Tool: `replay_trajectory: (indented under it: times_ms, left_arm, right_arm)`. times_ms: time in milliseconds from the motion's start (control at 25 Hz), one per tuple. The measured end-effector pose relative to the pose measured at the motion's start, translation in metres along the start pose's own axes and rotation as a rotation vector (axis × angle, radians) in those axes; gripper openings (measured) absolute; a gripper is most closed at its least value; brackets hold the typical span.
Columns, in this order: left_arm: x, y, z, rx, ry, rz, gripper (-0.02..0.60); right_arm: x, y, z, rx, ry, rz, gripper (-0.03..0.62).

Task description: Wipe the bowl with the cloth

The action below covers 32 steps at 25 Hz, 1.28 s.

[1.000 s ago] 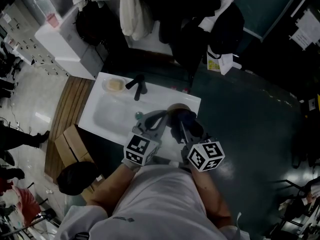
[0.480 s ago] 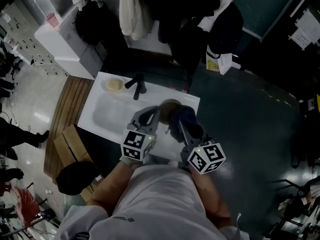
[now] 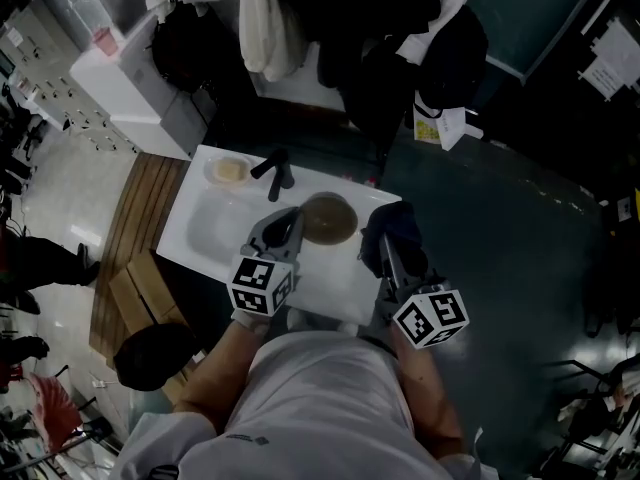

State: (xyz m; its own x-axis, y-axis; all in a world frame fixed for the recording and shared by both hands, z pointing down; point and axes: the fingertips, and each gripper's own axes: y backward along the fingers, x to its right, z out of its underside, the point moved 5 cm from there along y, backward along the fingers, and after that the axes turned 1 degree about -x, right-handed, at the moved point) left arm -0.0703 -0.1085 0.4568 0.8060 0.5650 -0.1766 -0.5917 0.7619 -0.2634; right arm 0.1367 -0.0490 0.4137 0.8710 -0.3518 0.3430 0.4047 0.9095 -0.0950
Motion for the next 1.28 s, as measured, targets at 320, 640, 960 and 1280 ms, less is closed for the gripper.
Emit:
replay_trajectory:
  times_ms: [320,640,960,1280]
  left_arm:
    - [-0.01,0.014,-0.01,0.036,0.023,0.031,0.02]
    - [-0.011,0.021,-0.018,0.06,0.021,0.052,0.02]
    - [-0.015,0.022,-0.023,0.073,0.033,0.044,0.02]
    - [-0.016,0.021,-0.021,0.071,0.045,0.046,0.02]
  right_arm:
    - [0.023,0.011,-0.013,0.077,0.078,0.057,0.083]
    - [0.018,0.006,-0.018,0.078,0.231,0.066,0.083]
    - [0.011,0.0,-0.016,0.073,0.254,0.049,0.083]
    - [0.008,-0.002,-0.014,0.056,0.272,0.08,0.081]
